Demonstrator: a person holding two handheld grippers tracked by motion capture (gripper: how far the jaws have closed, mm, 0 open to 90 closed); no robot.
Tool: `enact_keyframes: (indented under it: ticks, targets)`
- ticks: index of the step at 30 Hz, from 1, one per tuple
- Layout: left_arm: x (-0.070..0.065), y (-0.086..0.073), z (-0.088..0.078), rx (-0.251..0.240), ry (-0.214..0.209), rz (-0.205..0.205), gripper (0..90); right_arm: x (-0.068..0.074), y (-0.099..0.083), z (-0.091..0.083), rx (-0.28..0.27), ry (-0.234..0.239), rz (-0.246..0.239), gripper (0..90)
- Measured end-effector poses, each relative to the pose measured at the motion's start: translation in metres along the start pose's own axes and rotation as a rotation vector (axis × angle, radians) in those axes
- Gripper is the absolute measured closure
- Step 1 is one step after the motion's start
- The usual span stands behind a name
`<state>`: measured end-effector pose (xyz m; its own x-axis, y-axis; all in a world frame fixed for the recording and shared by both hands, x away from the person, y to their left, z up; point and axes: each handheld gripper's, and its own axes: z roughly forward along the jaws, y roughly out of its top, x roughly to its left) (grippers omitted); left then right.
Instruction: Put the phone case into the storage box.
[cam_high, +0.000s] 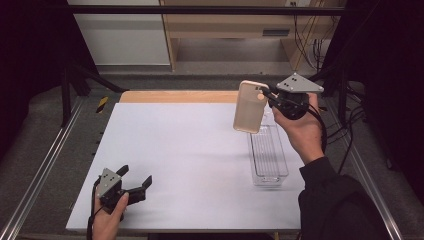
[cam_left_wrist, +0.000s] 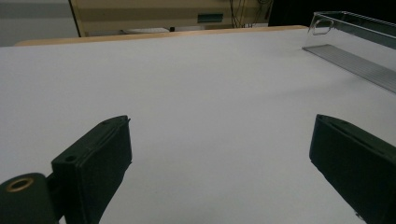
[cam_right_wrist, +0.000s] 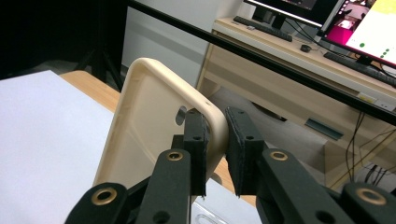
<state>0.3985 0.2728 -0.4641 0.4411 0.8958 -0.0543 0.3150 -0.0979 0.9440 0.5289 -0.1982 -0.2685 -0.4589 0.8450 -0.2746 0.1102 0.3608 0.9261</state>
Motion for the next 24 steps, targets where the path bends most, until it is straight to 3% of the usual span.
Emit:
enact_keyframes:
  ticks: [7,24]
  targets:
    - [0.002,0.001,-0.004,-0.034,0.006,0.010,5.4,-0.009,-0.002,-0.006,-0.004,-0.013,0.000,78.9]
    - [0.002,0.001,-0.006,-0.058,-0.013,0.029,5.3,-0.035,-0.016,-0.011,0.019,-0.067,0.003,78.8]
